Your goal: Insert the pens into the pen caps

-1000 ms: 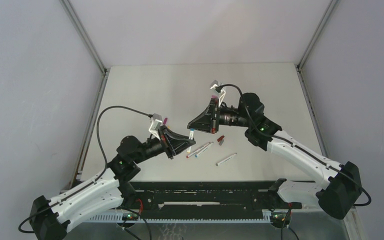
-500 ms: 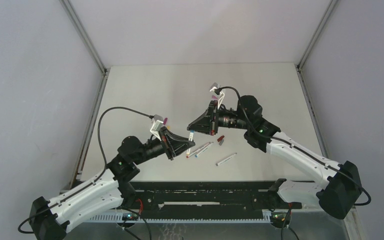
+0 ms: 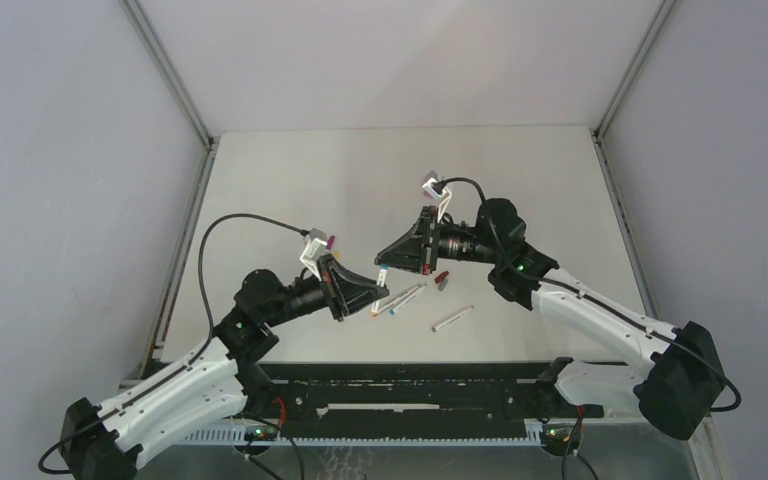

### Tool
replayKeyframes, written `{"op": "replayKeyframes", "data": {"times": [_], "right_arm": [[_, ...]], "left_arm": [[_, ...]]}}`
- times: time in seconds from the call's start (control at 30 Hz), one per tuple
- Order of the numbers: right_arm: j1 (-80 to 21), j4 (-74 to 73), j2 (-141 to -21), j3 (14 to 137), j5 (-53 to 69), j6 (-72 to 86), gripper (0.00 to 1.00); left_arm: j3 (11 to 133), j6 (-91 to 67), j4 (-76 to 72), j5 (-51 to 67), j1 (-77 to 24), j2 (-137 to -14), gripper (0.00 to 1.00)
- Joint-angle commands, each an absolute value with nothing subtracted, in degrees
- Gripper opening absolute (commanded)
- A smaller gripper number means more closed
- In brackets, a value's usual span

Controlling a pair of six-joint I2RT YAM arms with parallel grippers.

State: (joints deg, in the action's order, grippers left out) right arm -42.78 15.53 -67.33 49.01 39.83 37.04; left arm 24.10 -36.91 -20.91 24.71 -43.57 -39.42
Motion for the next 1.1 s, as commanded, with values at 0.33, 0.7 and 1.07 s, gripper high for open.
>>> {"op": "replayKeyframes", "data": {"times": [0.33, 0.7, 1.07], "right_arm": [[-48.16, -0.38, -67.48, 45.55, 56.21, 37.87, 0.00], [-49.68, -0.27, -66.63, 41.73, 55.86, 39.90, 0.00], [-51.15, 2.24, -66.53, 40.03, 56.81, 41.99, 0.00]], "left_arm": [[25.89, -40.32, -42.02, 12.84, -37.75, -38.25, 0.00], [27.68, -40.97, -44.47, 11.77, -36.12, -40.40, 0.00], [28.78, -41.88, -46.08, 12.59, -34.08, -41.64, 0.00]]}}
